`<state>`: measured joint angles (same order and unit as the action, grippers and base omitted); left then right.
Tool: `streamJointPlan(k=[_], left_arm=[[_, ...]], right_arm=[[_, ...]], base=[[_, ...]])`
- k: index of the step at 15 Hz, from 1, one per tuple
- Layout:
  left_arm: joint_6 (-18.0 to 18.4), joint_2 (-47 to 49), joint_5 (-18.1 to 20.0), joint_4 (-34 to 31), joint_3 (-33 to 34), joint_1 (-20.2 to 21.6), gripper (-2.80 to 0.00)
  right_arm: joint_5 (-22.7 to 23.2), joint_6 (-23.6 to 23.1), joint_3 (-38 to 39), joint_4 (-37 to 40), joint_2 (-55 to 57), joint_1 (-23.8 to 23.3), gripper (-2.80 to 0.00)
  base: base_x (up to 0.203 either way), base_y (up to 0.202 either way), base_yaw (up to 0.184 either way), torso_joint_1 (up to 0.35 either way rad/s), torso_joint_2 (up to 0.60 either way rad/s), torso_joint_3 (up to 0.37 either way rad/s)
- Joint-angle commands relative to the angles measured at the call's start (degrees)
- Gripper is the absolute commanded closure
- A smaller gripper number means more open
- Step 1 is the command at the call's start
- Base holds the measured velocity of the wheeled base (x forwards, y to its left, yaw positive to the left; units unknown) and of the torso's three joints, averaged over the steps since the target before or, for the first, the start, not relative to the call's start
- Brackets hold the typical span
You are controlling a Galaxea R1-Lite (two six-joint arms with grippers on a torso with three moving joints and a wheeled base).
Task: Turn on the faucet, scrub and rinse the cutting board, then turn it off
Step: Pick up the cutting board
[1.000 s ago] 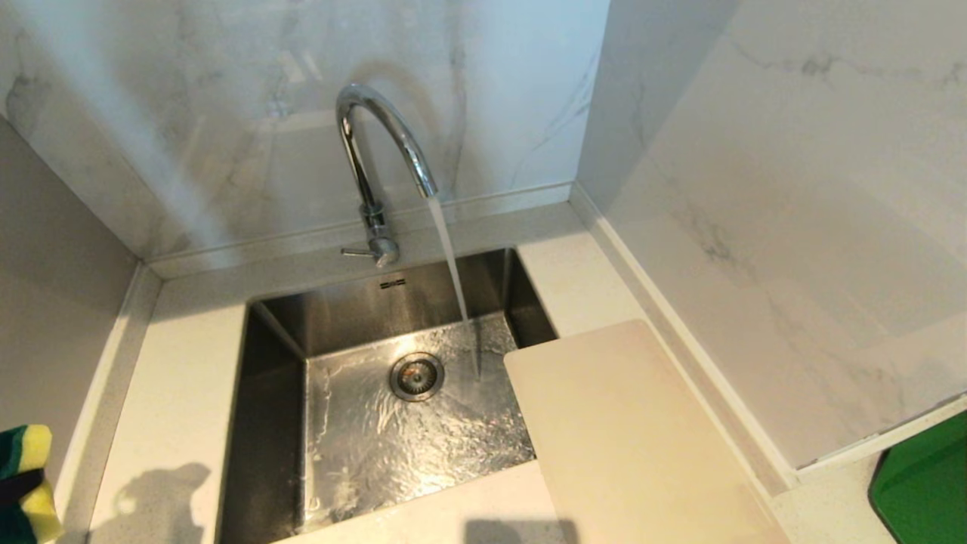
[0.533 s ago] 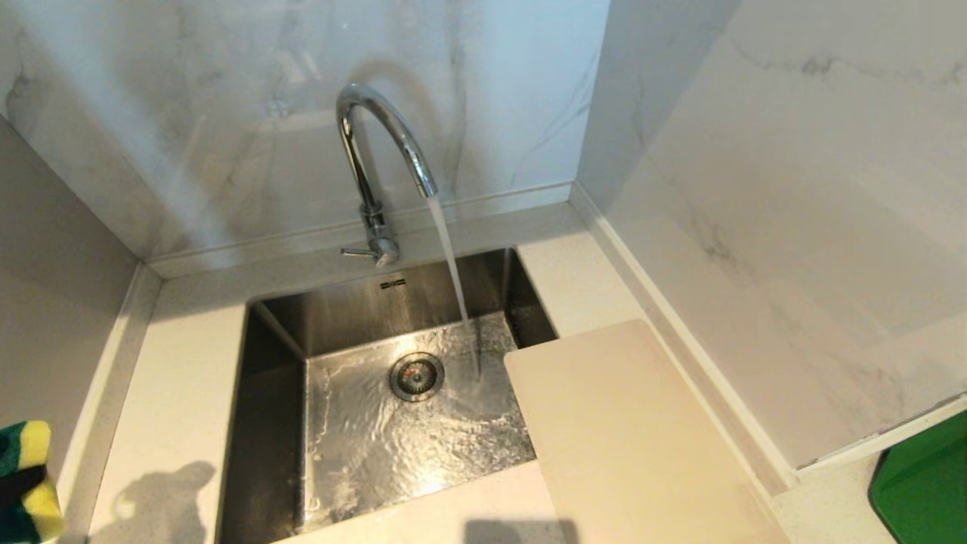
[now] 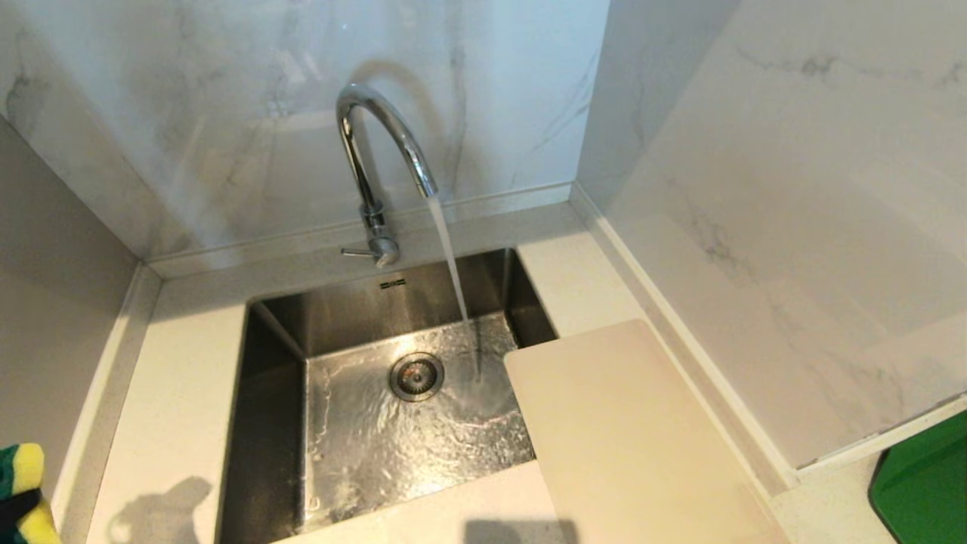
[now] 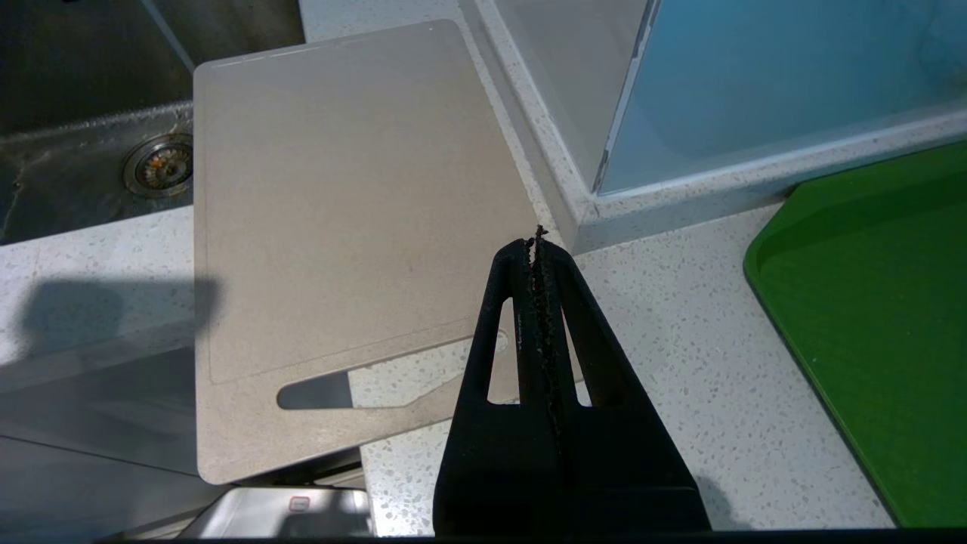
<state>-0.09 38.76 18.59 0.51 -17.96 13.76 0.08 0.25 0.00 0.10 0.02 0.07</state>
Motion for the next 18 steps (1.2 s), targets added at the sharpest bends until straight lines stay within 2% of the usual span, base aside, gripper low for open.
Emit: streamJointPlan(k=[1, 3, 8, 12, 16, 18], left_arm=[[0.86, -4.08, -2.62, -0.01, 0.99, -2.98, 0.00], [1.27, -7.34, -5.70, -0.23, 2.26, -6.00, 0.00], [1.30, -19.50, -6.34, -1.22, 10.00, -9.58, 0.00], [1.02, -30.79, -7.62, -8.38, 11.66, -13.25, 0.00], [1.83, -37.71, -9.86, -10.15, 12.45, -14.10, 0.00], [3.44, -38.83, -14.40, -9.15, 13.16, -14.11, 0.00]], right_arm=[[0.01, 0.02, 0.00, -0.01, -0.11, 0.01, 0.00], [0.01, 0.02, 0.00, -0.01, -0.11, 0.01, 0.00], [0.01, 0.02, 0.00, -0.01, -0.11, 0.01, 0.00], [0.01, 0.02, 0.00, -0.01, -0.11, 0.01, 0.00], [0.01, 0.02, 0.00, -0.01, -0.11, 0.01, 0.00], [0.01, 0.02, 0.00, -0.01, -0.11, 0.01, 0.00]], base=[[0.000, 0.000, 0.000, 0.000, 0.00, 0.000], [0.000, 0.000, 0.000, 0.000, 0.00, 0.000], [0.000, 0.000, 0.000, 0.000, 0.00, 0.000], [0.000, 0.000, 0.000, 0.000, 0.00, 0.000], [0.000, 0.000, 0.000, 0.000, 0.00, 0.000], [0.000, 0.000, 0.000, 0.000, 0.00, 0.000]])
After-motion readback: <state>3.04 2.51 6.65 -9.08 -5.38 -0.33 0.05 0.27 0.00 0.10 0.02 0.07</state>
